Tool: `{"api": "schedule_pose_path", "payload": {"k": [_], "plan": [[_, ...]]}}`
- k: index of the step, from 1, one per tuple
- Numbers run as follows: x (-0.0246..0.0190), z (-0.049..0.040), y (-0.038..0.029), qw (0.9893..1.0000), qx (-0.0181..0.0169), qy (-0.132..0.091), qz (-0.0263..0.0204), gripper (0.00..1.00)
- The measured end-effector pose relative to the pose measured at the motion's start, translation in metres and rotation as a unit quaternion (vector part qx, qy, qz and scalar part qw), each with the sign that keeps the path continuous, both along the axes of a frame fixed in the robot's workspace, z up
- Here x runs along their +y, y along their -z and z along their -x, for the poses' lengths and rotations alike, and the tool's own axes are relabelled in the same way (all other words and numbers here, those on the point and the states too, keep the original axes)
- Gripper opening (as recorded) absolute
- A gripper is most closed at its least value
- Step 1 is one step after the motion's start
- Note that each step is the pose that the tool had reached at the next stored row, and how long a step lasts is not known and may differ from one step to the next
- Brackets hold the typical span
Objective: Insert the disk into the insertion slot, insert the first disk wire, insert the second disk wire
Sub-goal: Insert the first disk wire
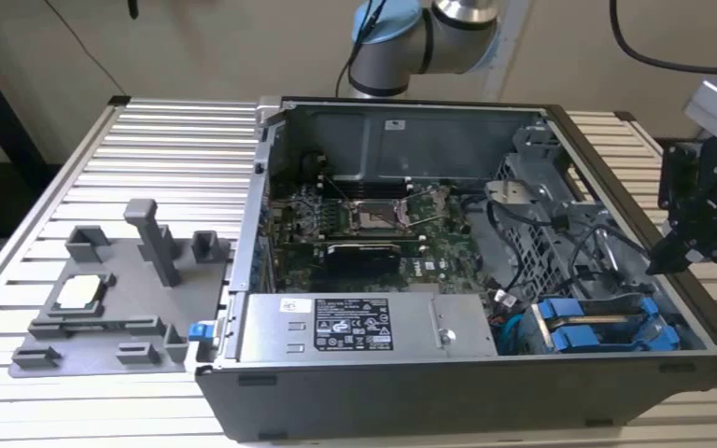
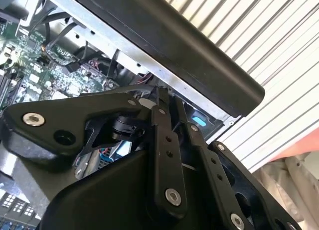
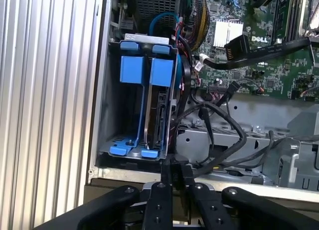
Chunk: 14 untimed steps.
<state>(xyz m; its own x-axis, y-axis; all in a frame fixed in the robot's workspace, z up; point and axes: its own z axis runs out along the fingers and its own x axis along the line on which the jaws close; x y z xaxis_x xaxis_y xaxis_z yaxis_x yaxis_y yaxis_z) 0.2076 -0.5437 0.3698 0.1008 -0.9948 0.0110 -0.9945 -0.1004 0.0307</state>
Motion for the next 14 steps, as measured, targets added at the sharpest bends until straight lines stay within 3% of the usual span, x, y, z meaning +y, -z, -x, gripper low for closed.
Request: {"api": "schedule_pose_path", "payload": {"k": [8, 14], "plan": [[-0.0003, 0.0008, 0.0000, 1.0000, 0.0000, 0.000, 0.0005, 0.19], [-0.0027, 0.0071, 0.0002, 1.0000, 0.0000, 0.001, 0.0005, 0.19]]}}
